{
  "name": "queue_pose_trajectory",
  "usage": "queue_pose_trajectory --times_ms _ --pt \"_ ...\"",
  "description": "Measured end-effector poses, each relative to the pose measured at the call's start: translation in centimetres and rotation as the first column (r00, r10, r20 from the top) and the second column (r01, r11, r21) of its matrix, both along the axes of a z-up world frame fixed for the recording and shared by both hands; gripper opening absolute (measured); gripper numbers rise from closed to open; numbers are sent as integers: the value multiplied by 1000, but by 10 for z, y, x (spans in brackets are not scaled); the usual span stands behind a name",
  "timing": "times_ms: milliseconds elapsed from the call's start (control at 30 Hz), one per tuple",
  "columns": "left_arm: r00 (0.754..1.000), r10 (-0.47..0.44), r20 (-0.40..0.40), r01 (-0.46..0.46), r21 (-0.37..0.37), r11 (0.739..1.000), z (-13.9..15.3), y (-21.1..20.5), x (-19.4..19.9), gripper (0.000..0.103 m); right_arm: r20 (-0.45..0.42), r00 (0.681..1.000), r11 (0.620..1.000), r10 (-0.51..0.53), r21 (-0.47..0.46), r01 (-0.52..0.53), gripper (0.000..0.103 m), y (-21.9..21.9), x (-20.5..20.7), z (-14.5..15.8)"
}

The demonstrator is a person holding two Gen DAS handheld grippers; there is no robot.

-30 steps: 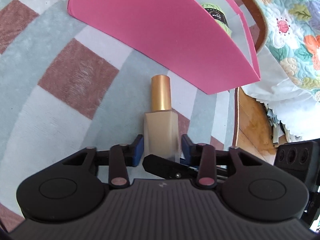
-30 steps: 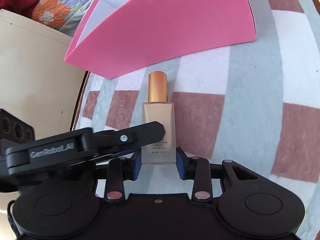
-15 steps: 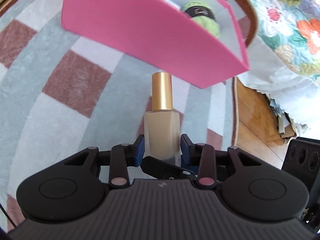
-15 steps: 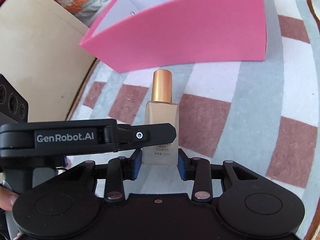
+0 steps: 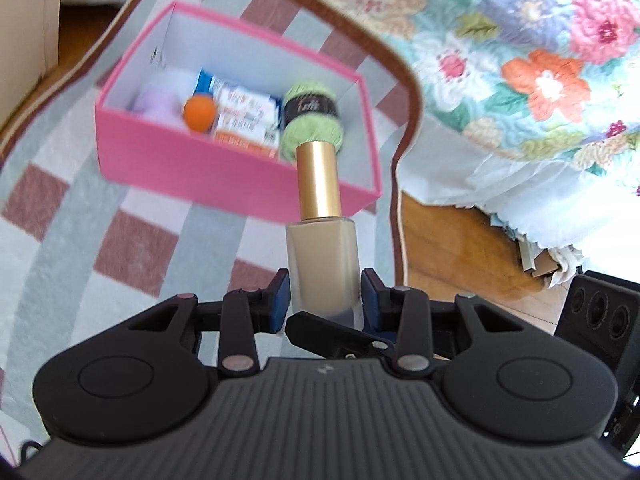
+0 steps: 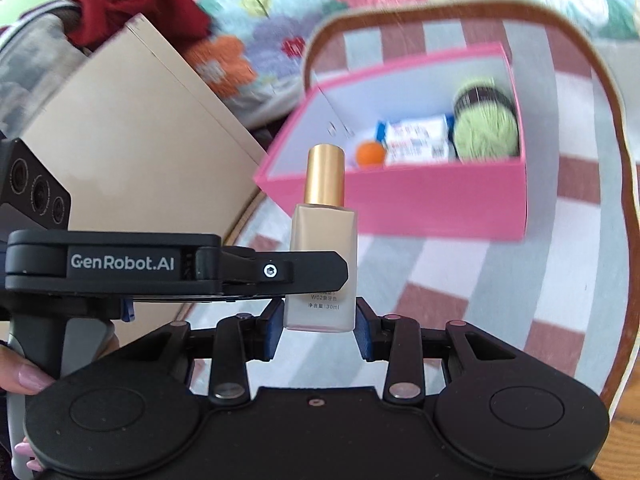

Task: Organize objects
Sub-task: 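Lift the bottle into the pink box beside the yarn and release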

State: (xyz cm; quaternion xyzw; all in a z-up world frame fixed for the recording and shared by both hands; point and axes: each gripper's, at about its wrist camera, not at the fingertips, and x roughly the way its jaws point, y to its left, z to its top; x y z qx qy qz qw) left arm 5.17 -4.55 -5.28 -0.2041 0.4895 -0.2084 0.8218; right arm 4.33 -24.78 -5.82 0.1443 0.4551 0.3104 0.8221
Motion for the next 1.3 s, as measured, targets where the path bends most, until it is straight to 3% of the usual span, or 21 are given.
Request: queue_pose_trajectory --times_ms 267,567,733,900,1167,1300 --pt "999 -16 28 16 23 1000 43 -10 26 36 10 1000 1000 14 10 -14 42 -5 21 41" --pt "1000 -2 27 1 46 999 64 -23 106 37 53 997 997 48 -71 -44 42 6 91 69" --pt "1000 28 -14 -28 41 999 36 -23 157 37 28 999 994 34 -104 -31 42 18 142 52" --pt "996 45 -76 -40 64 997 -9 -26 194 38 -40 999 993 -2 -121 -3 42 26 185 14" --pt "981 58 -186 -34 127 991 -71 -44 225 39 -150 987 986 -63 -162 38 42 31 219 -50" --pt "975 75 -208 -55 100 993 -87 -46 229 39 -163 982 979 -96 -194 63 42 30 225 -65"
